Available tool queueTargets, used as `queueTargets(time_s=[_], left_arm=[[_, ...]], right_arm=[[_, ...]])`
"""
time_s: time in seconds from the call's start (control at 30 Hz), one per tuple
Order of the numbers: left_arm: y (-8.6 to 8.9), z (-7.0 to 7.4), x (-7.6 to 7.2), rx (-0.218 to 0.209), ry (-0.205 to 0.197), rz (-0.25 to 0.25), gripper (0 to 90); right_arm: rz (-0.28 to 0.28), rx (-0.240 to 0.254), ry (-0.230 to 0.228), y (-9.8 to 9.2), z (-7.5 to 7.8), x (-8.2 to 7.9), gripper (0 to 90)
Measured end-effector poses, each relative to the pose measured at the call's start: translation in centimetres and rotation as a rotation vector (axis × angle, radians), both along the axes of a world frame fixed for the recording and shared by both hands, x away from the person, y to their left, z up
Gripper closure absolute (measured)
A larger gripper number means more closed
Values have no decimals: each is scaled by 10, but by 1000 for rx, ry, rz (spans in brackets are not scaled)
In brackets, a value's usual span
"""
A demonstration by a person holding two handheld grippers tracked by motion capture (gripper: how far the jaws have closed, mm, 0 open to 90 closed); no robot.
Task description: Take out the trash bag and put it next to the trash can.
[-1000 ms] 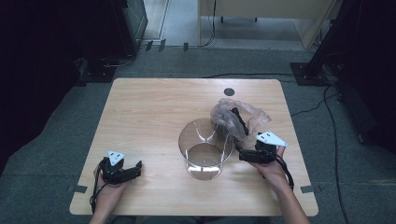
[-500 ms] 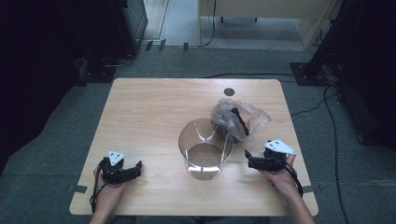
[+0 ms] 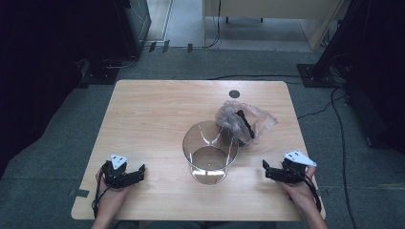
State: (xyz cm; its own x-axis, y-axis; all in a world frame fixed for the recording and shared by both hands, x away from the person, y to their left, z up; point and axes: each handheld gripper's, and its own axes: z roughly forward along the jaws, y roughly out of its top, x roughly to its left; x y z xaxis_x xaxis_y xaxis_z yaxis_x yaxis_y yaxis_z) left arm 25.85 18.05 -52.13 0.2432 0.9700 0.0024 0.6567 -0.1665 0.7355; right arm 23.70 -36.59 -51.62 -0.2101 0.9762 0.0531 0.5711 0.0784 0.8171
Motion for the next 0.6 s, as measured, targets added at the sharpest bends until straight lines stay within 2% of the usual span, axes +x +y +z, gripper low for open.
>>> queueTargets(time_s=[0.27,0.6], left_arm=[[0,0,0,0,0,0,110],[0,0,0,0,0,0,110]], right_arm=[[-33,-8,14,-12,-2,-12,0],[-75,-32,60,-27,-6,-30,0]])
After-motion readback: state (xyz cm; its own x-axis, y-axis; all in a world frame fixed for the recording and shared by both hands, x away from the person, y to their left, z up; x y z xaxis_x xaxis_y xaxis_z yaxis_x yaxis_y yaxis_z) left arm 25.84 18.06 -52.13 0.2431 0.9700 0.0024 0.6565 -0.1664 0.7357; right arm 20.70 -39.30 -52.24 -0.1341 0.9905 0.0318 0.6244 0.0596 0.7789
